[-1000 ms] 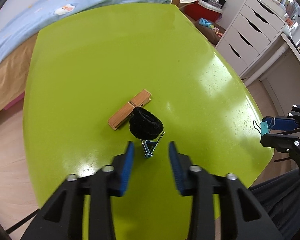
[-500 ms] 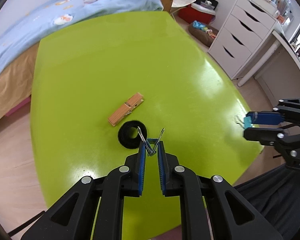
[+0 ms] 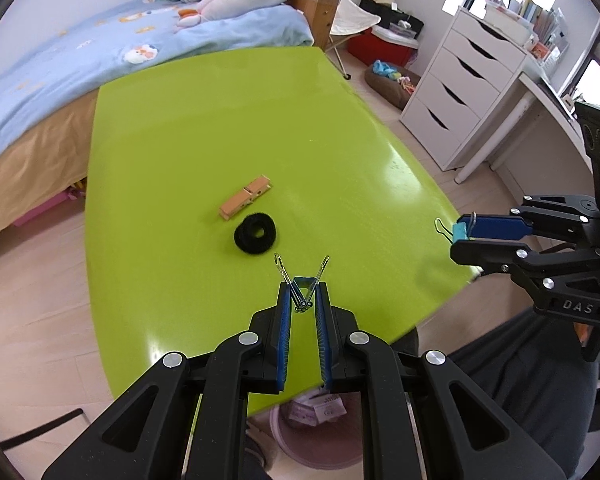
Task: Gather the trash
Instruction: 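Carry both binder clips over the pink wastebasket and release them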
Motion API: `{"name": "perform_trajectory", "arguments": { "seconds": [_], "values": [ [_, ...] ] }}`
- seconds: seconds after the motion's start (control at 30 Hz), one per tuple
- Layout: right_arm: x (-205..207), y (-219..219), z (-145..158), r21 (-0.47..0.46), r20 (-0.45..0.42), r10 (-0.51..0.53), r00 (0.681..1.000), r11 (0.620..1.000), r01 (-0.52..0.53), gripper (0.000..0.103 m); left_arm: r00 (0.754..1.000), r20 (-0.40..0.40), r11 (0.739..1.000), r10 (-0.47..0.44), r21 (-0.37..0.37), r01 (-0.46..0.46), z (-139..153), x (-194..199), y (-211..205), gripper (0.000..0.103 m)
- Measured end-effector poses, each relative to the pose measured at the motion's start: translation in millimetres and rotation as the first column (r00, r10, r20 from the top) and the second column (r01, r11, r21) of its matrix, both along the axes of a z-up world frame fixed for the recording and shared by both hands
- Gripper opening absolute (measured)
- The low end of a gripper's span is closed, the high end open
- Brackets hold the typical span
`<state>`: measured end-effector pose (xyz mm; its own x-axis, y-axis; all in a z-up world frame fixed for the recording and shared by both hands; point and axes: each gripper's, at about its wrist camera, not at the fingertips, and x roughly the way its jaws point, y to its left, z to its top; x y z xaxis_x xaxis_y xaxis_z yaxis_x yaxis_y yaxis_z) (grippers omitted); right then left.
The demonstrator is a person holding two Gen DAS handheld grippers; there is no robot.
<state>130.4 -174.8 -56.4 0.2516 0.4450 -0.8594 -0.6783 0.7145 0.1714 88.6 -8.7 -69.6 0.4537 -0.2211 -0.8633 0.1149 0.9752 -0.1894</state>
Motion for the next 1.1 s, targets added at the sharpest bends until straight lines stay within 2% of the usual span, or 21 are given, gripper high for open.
{"name": "perform_trajectory", "arguments": {
  "seconds": [0.47, 0.63, 0.83, 1.1],
  "values": [
    [-76.5, -12.3, 32.0, 0.032, 0.050, 0.030, 0.998, 0.999, -0.031, 0.026, 0.996, 0.083, 1.000, -0.020, -0.009, 0.021, 36.6, -78.3, -10.3, 0.012],
    [-101.2, -14.5, 28.4, 0.025, 0.033, 0.051, 0.998, 0.998, -0.052, 0.026, 0.996, 0.088, 0.999, -0.018, -0.026, 0.020, 39.2, -96.9, -11.6, 0.012],
    [-123.5, -15.0, 10.0, 0.023, -0.029, 0.079, 0.996, 0.997, -0.079, 0.026, 0.997, 0.080, 0.999, -0.013, -0.047, 0.017, 36.0, -119.3, -12.7, 0.012],
    [-132.2, -3.0, 5.4, 0.036, -0.057, 0.133, 0.989, 0.991, -0.131, 0.027, 0.997, 0.081, 0.999, -0.013, -0.048, 0.017, 36.9, -127.6, -11.3, 0.012]
  ]
}}
